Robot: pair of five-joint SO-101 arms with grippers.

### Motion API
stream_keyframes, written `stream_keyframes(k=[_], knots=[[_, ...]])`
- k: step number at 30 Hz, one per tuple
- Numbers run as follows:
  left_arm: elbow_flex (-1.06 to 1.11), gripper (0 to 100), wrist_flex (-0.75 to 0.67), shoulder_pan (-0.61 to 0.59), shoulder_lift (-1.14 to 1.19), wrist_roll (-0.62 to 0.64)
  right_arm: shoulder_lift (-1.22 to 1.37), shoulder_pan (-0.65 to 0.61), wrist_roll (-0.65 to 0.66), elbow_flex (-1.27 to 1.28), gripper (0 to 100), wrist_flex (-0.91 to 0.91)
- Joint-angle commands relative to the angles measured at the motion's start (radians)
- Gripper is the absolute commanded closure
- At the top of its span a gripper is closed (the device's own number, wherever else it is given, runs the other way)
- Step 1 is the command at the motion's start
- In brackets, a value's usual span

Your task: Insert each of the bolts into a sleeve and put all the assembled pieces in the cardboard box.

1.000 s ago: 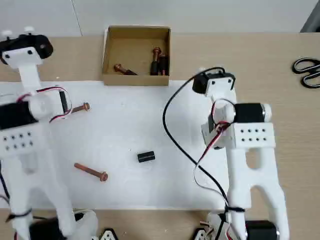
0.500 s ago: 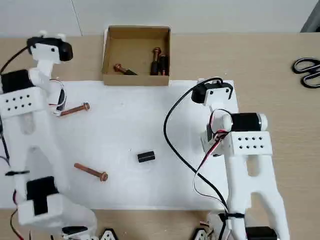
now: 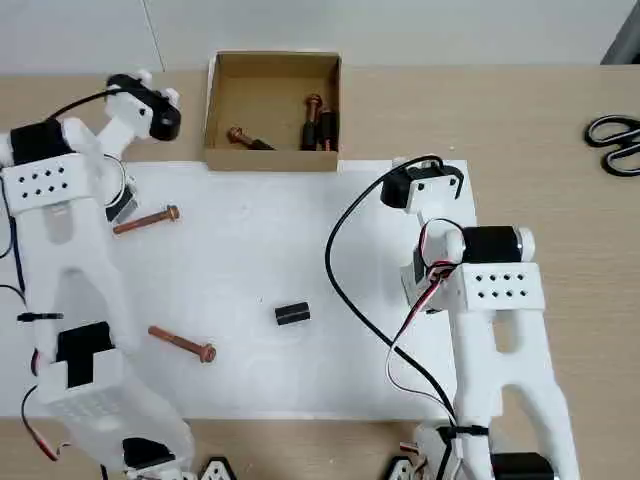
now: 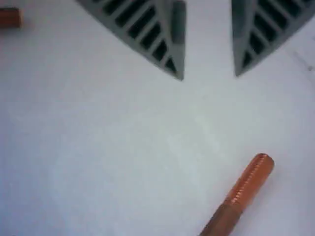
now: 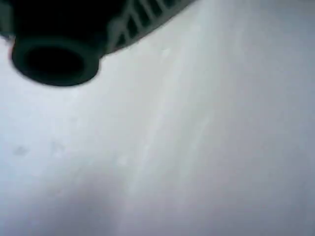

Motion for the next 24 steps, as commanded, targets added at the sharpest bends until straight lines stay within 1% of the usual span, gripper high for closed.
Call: stream_keyframes(k=[1,4,8,12,17,20,24], knots=[[-0.044,91,0.018,0.011,0.008,-0.075,-0.036,0.002,0.012,-0.005,99.1,-0.013],[-0.044,90,-0.003,0.012,0.035,-0.146,-0.036,0.002,0.012,-0.005,99.1,-0.008],[-0.045,90,-0.044,0.012,0.080,-0.210,-0.036,0.002,0.012,-0.005,99.1,-0.007],[-0.045,91,-0.081,0.012,0.112,-0.253,-0.028,0.002,0.012,-0.005,99.1,-0.007],[-0.050,91,-0.095,0.014,0.144,-0.296,-0.028,0.002,0.012,-0.005,99.1,-0.007],[-0.094,91,-0.095,0.014,0.180,-0.322,-0.028,0.002,0.012,-0.005,99.1,-0.007],[-0.205,91,-0.087,0.026,0.262,-0.344,-0.028,0.002,0.012,-0.005,99.1,-0.012]])
